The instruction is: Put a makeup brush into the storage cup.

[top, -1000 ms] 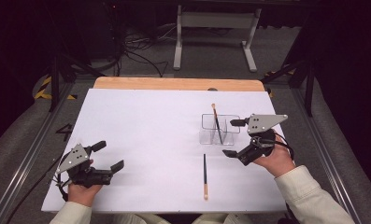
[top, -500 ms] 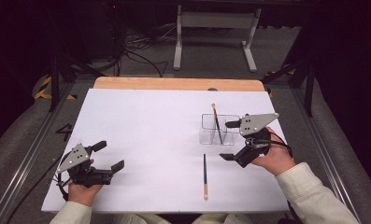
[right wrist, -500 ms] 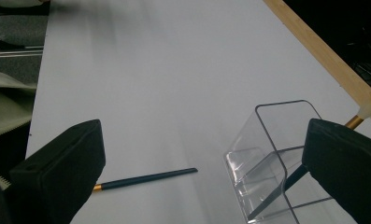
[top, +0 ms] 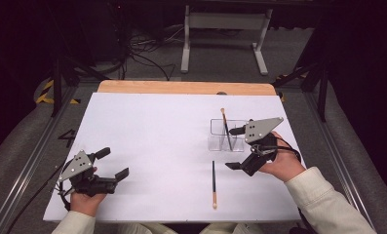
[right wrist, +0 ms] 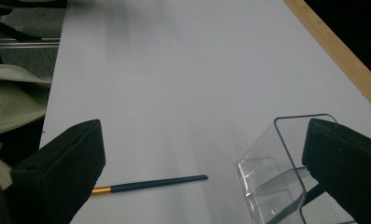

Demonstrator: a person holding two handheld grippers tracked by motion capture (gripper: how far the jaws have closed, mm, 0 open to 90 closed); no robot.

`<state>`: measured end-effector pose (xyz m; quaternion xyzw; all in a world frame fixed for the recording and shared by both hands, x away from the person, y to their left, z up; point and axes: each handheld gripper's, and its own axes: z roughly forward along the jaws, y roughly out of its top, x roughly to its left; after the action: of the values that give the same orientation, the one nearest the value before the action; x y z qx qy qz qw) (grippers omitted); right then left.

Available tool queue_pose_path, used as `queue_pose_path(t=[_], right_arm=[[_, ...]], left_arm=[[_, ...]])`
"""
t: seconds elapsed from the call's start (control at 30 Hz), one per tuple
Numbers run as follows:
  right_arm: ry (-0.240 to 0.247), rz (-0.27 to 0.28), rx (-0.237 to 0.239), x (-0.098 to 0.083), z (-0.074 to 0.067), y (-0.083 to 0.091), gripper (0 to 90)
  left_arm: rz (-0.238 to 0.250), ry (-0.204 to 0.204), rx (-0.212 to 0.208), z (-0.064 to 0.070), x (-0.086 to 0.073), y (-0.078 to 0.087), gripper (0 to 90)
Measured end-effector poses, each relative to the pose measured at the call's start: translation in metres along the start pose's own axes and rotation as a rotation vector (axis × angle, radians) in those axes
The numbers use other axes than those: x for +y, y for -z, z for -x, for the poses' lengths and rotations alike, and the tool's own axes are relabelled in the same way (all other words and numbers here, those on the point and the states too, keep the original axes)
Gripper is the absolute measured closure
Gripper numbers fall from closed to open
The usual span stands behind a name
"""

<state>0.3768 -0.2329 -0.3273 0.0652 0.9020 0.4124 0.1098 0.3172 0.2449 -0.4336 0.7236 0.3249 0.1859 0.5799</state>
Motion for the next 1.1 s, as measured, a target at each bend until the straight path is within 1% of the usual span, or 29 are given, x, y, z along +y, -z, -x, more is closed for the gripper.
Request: queue_pose_path(t=[0.07, 0.2, 0.4, 0.57, 0.9, 1.03, 1.1], right_arm=[[0.007, -0.006, 0.016, 0.001, 0.000, -0.002, 0.0], [0.023, -0.017, 0.033, 0.004, 0.003, -0.006, 0.0], [0.040, -0.025, 0.055, 0.009, 0.005, -0.010, 0.0], [0.057, -0.057, 0.075, 0.011, 0.006, -0.015, 0.0], [0.066, -0.080, 0.102, 0.010, 0.010, -0.019, 0.0], [0.065, -0.102, 0.107, 0.009, 0.010, -0.021, 0.0], [0.069, -0.123, 0.113, 0.008, 0.010, -0.024, 0.0]], left_arm=[[-0.004, -0.003, 0.001, 0.000, 0.000, 0.001, 0.5], [-0.001, 0.006, 0.019, 0.000, -0.002, 0.007, 0.5], [-0.006, 0.006, 0.024, 0.001, -0.004, 0.010, 0.5], [-0.005, 0.006, 0.024, 0.000, -0.004, 0.011, 0.5], [-0.006, 0.006, 0.023, 0.001, -0.004, 0.011, 0.5], [-0.007, 0.003, 0.024, 0.000, -0.004, 0.010, 0.5], [-0.008, 0.004, 0.025, 0.000, -0.004, 0.010, 0.5]])
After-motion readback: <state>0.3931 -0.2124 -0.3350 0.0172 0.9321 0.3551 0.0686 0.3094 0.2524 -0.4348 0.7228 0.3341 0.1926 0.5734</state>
